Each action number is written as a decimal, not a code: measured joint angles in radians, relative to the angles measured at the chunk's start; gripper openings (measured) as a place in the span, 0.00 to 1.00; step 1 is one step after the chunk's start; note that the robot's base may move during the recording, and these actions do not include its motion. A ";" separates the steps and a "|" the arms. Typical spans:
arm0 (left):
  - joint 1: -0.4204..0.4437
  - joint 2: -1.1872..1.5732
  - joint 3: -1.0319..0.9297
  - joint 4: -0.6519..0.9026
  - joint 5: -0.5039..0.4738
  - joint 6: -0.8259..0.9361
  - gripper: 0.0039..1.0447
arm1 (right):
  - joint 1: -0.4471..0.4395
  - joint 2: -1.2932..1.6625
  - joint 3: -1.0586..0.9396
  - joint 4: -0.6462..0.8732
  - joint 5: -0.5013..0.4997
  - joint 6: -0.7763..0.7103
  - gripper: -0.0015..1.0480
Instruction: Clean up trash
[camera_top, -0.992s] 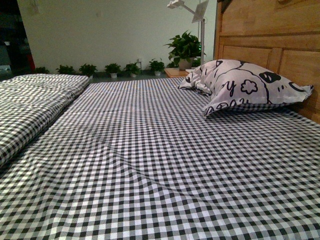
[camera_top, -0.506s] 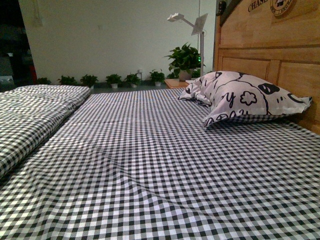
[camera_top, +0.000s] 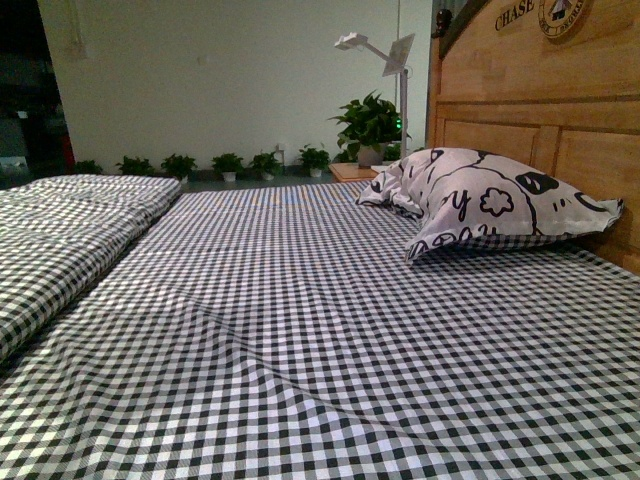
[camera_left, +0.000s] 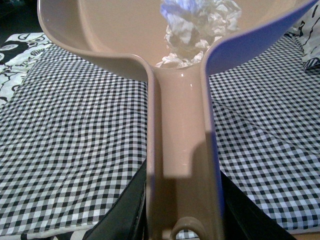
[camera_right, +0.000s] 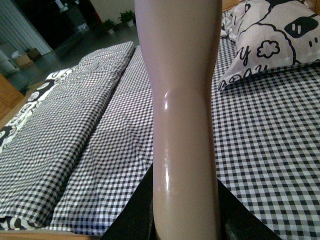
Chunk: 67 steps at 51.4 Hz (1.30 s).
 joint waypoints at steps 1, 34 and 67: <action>0.003 0.000 0.000 0.000 0.003 0.000 0.26 | 0.000 -0.001 0.000 0.000 0.000 0.000 0.18; 0.029 0.007 0.000 0.002 0.027 0.002 0.26 | 0.058 -0.001 0.000 0.001 0.046 0.000 0.18; 0.029 0.007 0.000 0.002 0.027 0.002 0.26 | 0.059 -0.001 0.000 0.000 0.047 0.000 0.18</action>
